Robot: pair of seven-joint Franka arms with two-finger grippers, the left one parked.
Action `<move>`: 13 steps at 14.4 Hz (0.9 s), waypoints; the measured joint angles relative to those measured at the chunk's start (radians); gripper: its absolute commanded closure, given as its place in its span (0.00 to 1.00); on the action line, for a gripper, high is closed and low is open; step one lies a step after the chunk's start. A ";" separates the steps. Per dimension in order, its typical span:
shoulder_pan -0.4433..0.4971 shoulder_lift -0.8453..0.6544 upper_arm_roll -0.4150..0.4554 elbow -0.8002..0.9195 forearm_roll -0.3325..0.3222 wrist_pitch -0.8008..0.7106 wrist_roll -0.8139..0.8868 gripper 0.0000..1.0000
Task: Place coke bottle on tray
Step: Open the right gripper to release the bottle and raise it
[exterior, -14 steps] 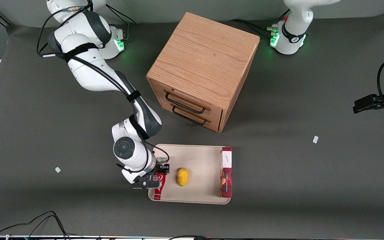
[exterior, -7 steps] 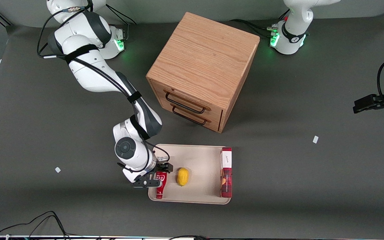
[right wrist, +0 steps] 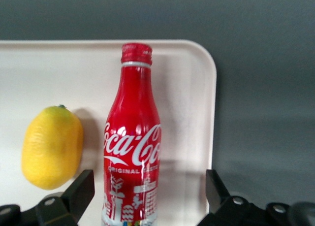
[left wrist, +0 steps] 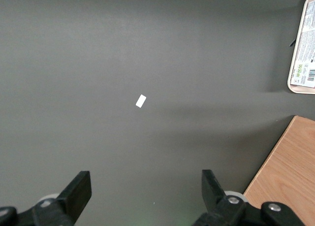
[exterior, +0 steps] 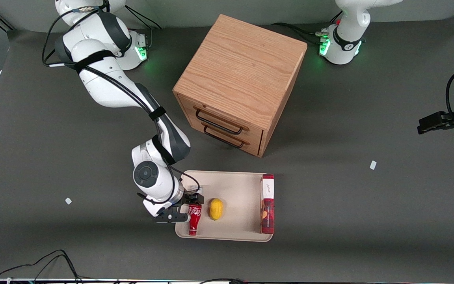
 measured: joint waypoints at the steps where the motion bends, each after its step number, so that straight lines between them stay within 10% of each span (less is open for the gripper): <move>1: -0.004 -0.020 -0.001 -0.011 0.000 -0.003 0.000 0.00; 13: -0.221 -0.602 -0.006 -0.467 0.000 -0.161 -0.099 0.00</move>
